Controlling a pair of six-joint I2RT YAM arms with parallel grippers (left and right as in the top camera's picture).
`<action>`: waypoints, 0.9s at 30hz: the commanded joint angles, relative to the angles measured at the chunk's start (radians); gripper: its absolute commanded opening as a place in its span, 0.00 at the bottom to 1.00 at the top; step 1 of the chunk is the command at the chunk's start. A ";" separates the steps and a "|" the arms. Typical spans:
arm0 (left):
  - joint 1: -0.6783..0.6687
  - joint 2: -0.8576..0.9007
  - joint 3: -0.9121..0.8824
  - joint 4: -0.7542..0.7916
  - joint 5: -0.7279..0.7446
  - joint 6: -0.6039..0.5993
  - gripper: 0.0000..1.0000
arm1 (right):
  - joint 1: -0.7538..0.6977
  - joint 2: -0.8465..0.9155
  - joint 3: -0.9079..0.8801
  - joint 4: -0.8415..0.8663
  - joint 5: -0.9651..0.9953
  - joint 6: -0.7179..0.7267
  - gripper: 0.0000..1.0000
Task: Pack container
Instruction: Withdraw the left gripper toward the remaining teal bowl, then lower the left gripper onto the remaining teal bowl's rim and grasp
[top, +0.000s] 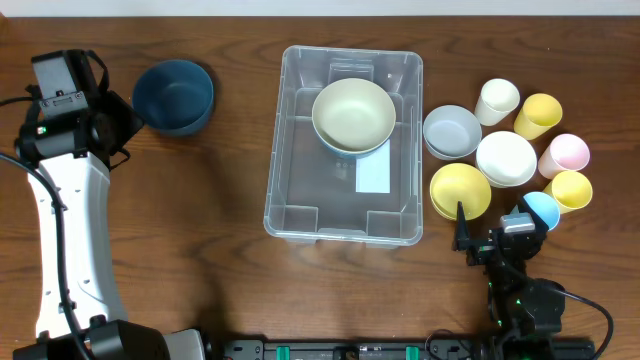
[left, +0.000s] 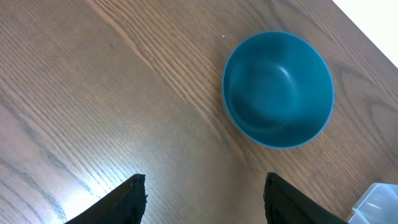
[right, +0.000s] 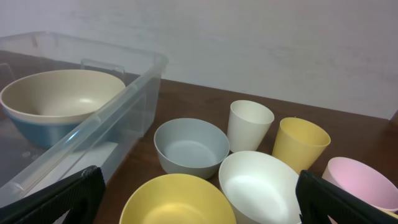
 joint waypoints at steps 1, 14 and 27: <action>0.005 0.011 0.006 -0.003 -0.001 -0.010 0.61 | -0.010 -0.005 -0.002 -0.004 -0.006 -0.011 0.99; 0.005 0.011 0.006 -0.003 -0.002 -0.009 0.61 | -0.010 -0.005 -0.002 -0.004 -0.006 -0.011 0.99; 0.044 0.013 -0.006 0.031 -0.002 -0.021 0.62 | -0.010 -0.005 -0.002 -0.004 -0.006 -0.011 0.99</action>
